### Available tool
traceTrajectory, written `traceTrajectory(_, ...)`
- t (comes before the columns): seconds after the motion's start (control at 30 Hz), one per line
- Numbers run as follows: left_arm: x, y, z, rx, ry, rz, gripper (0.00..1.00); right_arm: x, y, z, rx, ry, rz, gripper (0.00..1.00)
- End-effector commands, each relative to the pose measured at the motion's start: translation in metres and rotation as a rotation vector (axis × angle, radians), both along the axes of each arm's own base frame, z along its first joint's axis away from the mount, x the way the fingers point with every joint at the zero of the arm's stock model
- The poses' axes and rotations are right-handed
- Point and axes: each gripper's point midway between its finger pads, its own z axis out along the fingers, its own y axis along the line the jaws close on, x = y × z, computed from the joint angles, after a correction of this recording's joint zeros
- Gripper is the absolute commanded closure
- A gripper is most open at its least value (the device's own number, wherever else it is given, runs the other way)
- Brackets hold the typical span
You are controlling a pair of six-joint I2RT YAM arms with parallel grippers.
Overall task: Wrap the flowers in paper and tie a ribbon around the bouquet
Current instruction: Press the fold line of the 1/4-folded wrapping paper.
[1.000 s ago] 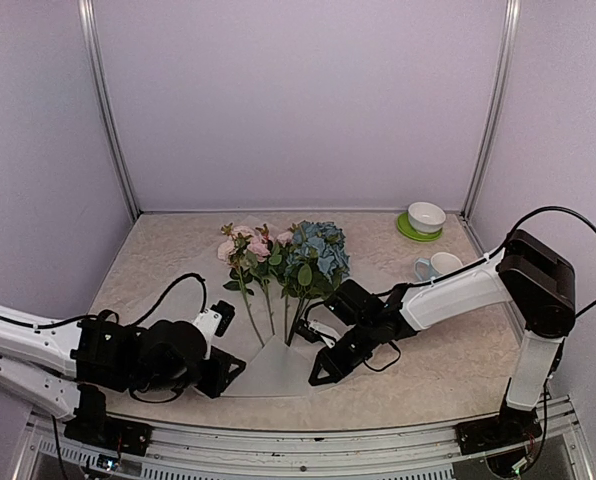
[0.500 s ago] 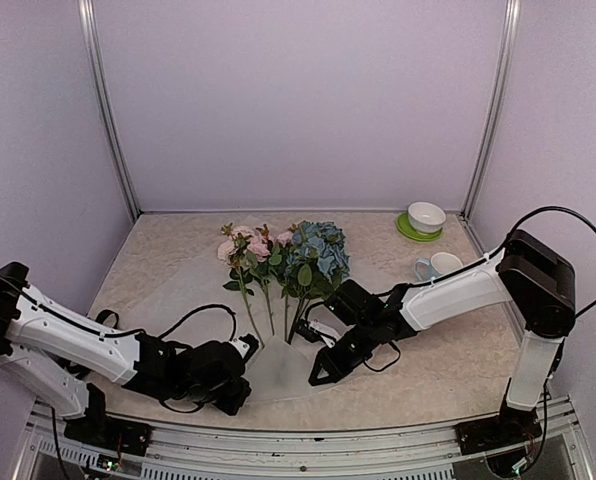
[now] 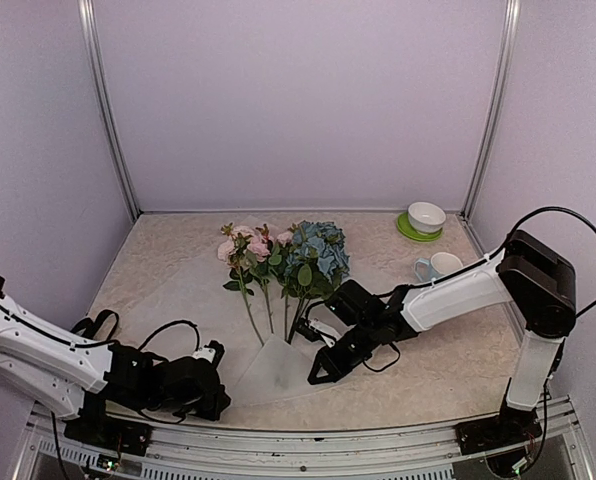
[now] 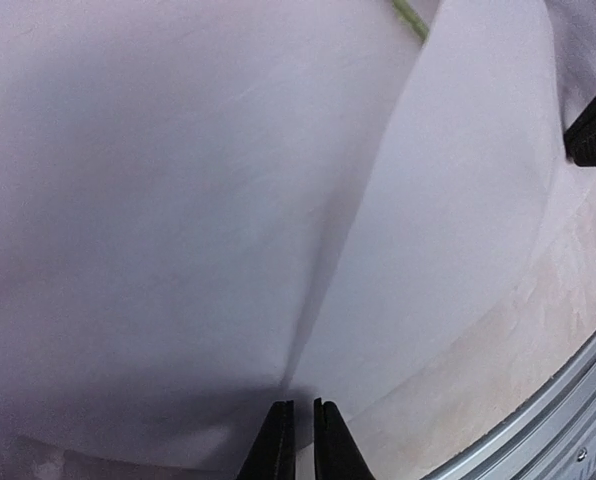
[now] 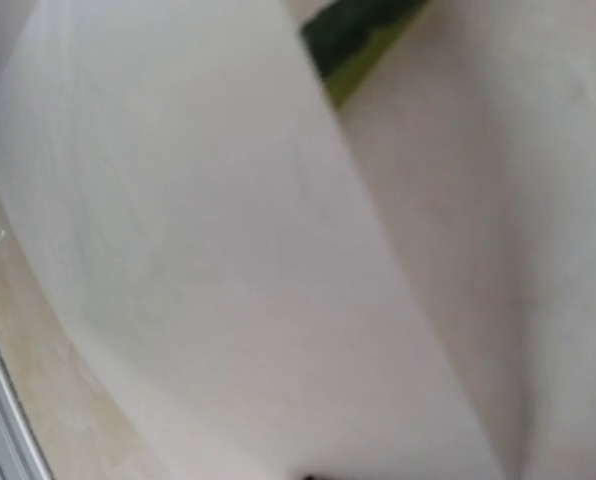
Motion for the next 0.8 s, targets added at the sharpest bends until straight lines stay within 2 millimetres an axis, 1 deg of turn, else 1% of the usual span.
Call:
traceTrajectory(0.0, -0.012, 0.063, -0.018, 0.206, 0.054, 0.129, 0.90, -0.005, -0.051, -0.050, -0.239, 0.018, -0.068, 1.00)
traceTrajectory(0.07, -0.012, 0.064, -0.010, 0.175, 0.059, 0.154, 0.90, -0.006, -0.052, -0.051, -0.242, 0.022, -0.068, 1.00)
traceTrajectory(0.13, -0.010, 0.055, 0.006, 0.117, 0.038, 0.152, 0.90, -0.006, -0.053, -0.050, -0.243, 0.020, -0.069, 1.00)
traceTrajectory(0.17, -0.007, 0.045, 0.018, 0.077, 0.008, 0.137, 0.90, -0.005, -0.052, -0.050, -0.242, 0.017, -0.071, 1.00)
traceTrajectory(0.27, 0.010, 0.005, 0.063, -0.005, -0.129, 0.037, 0.89, -0.005, -0.049, -0.049, -0.238, 0.019, -0.068, 1.00)
traceTrajectory(0.3, 0.015, -0.008, 0.075, -0.007, -0.171, 0.004, 0.89, -0.005, -0.048, -0.049, -0.239, 0.018, -0.066, 1.00)
traceTrajectory(0.33, 0.020, -0.021, 0.079, 0.010, -0.196, -0.031, 0.89, -0.005, -0.047, -0.047, -0.240, 0.014, -0.065, 1.00)
traceTrajectory(0.37, 0.024, -0.032, 0.076, 0.035, -0.199, -0.061, 0.89, -0.004, -0.046, -0.046, -0.240, 0.009, -0.066, 1.00)
traceTrajectory(0.4, 0.024, -0.042, 0.065, 0.058, -0.170, -0.100, 0.90, -0.003, -0.045, -0.045, -0.241, 0.007, -0.067, 1.00)
traceTrajectory(0.47, 0.020, -0.063, 0.043, 0.092, -0.135, -0.198, 0.90, -0.001, -0.042, -0.043, -0.237, 0.003, -0.071, 1.00)
traceTrajectory(0.53, 0.015, -0.083, 0.029, 0.123, -0.132, -0.279, 0.90, 0.000, -0.041, -0.041, -0.238, 0.000, -0.078, 1.00)
traceTrajectory(0.57, 0.015, -0.088, 0.024, 0.134, -0.131, -0.296, 0.90, -0.001, -0.040, -0.041, -0.235, 0.001, -0.079, 1.00)
traceTrajectory(0.6, 0.017, -0.090, 0.019, 0.145, -0.123, -0.300, 0.90, -0.001, -0.039, -0.040, -0.233, 0.002, -0.080, 1.00)
traceTrajectory(0.67, 0.023, -0.081, 0.006, 0.166, -0.094, -0.272, 0.91, -0.003, -0.036, -0.037, -0.210, 0.009, -0.072, 1.00)
traceTrajectory(0.7, 0.025, -0.077, 0.004, 0.160, -0.088, -0.260, 0.91, -0.004, -0.035, -0.035, -0.198, 0.026, -0.090, 1.00)
traceTrajectory(0.77, 0.029, -0.069, 0.006, 0.124, -0.092, -0.225, 0.91, -0.006, -0.029, -0.029, -0.163, 0.047, -0.097, 1.00)
